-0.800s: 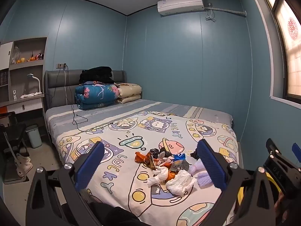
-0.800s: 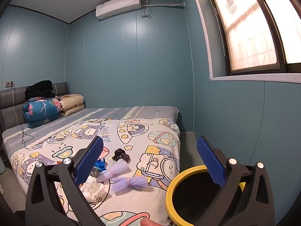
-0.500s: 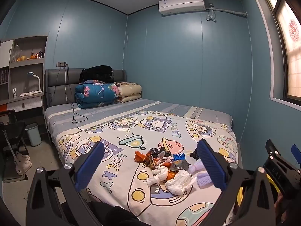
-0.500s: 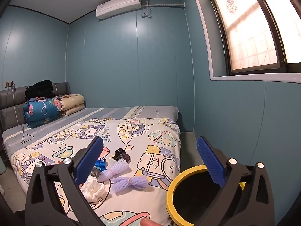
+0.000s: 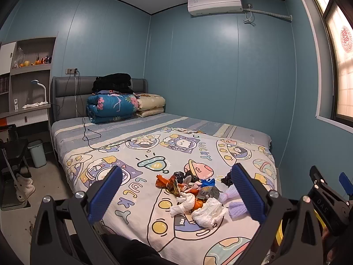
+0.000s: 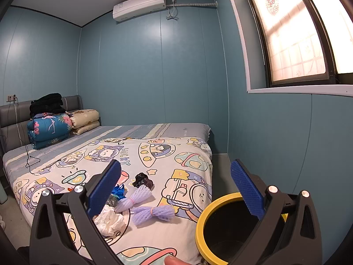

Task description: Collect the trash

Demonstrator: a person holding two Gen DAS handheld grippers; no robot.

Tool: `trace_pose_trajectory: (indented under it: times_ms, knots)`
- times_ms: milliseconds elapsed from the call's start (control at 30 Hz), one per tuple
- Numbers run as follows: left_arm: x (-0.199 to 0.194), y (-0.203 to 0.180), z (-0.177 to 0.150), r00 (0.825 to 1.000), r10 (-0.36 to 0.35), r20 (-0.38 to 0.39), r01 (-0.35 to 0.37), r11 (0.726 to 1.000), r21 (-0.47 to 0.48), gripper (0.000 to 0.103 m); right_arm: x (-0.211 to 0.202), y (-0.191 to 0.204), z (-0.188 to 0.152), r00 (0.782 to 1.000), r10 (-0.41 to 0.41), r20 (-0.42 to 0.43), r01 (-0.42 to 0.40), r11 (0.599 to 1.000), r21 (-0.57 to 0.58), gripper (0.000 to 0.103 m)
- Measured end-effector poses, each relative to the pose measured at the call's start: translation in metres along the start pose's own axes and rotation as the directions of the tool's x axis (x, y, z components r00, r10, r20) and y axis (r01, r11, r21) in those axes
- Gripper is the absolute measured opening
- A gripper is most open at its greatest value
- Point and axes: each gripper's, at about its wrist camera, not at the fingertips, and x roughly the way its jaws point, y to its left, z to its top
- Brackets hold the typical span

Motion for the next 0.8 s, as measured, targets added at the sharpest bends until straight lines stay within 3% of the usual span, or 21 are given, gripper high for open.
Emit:
trace_pose_trajectory:
  times_ms: [800]
  knots:
    - [-0.0004,0.0037,0.0024,1.0,-0.01,-0.008,0.01,1.0,-0.015,0.095,0.0033,-0.0006,-0.0007,1.0,0.005,-0.004,-0.005,1.0,0.0,0.095]
